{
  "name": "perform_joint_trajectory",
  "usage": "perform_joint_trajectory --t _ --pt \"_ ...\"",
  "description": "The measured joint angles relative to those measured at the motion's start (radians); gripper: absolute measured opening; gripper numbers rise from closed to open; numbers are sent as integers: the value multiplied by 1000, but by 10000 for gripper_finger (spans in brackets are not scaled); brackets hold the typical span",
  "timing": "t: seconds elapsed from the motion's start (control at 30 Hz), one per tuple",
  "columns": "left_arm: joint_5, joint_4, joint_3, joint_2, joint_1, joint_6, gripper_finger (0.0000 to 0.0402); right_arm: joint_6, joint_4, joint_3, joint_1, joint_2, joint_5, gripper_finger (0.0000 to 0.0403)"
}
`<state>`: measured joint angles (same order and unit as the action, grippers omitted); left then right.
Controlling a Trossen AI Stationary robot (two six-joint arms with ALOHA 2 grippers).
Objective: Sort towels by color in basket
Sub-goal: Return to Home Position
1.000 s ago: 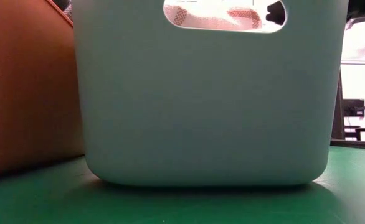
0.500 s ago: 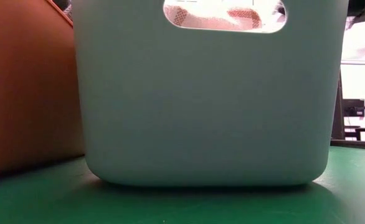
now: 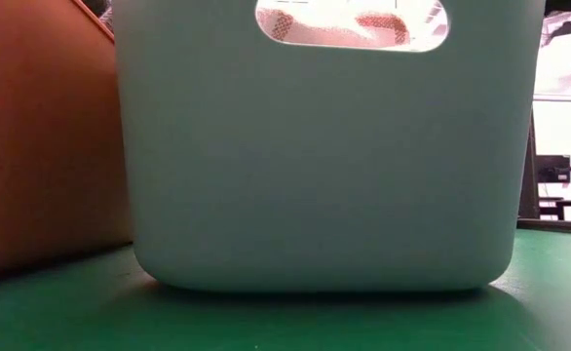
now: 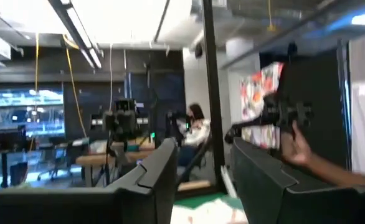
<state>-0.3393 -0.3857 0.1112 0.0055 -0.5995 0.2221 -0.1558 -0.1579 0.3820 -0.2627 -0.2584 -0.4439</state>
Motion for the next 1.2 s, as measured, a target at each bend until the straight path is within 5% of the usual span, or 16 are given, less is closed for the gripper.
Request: perform_joint_trajectory --t 0.17,0.47,0.9,1.2 --pt "-1 88 0 0 0 -7 126 30 134 -2 3 83 -1 154" --pt "-78 70 -43 0 8 -20 107 -11 127 -139 3 231 -6 154" --pt "-104 100 -97 1 202 -143 93 -15 131 -210 53 257 -30 154" --pt "26 130 -99 0 334 -168 93 85 118 -257 141 256 -29 154"
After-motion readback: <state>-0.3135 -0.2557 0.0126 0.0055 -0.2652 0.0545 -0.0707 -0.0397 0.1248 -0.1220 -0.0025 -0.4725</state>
